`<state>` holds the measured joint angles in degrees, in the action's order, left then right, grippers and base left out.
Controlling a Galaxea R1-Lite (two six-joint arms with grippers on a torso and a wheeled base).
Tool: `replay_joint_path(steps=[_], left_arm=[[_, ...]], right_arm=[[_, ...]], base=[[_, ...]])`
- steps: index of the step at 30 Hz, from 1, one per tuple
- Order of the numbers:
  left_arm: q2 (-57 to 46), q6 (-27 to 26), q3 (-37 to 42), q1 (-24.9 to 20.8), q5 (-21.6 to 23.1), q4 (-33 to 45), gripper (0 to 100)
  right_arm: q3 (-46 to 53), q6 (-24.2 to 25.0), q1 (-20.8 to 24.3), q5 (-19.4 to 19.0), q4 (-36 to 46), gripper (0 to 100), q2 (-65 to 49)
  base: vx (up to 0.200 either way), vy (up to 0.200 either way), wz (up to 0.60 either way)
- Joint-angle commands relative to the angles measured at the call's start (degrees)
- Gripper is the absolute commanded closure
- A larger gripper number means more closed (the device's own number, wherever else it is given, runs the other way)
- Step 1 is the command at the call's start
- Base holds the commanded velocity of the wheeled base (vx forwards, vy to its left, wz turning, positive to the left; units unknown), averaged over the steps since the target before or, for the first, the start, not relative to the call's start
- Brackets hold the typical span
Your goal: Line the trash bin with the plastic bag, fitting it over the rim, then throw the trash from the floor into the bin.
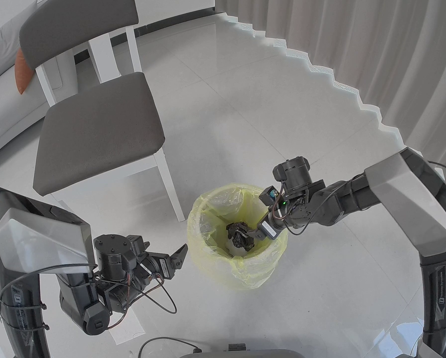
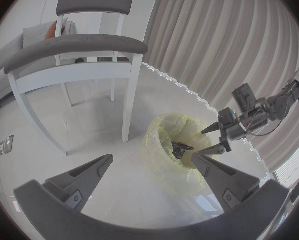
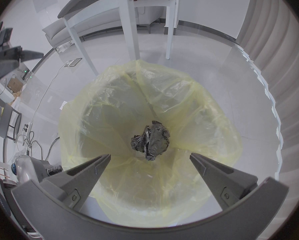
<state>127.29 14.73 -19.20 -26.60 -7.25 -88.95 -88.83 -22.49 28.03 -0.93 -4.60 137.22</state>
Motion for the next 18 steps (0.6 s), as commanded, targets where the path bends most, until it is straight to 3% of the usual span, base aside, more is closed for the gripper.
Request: replay_joint_path(steps=[1,9,12,18], left_arm=[[-0.2,0.13,0.04,-0.29,-0.04,-1.05,0],[-2.49,-0.84,0.48,-0.56,0.75,-1.05,0],[-4.25,-1.54,0.57,-0.47,1.36,-1.05,0],[-12.25,-5.85,1.01,0.23,3.91,-1.05,0]], right_arm=[[4.99,-0.01,-1.48,0.14,-0.85,0,-8.19],[18.78,2.89,-4.74,4.62,-8.5,0,-20.5],[23.71,2.98,-6.67,4.71,-10.17,0,-25.24],[39.35,3.33,-15.37,4.79,-16.59,0,-43.53]], base=[[0.0,0.0,0.0],[0.0,0.0,0.0],[0.0,0.0,0.0],[0.0,0.0,0.0]])
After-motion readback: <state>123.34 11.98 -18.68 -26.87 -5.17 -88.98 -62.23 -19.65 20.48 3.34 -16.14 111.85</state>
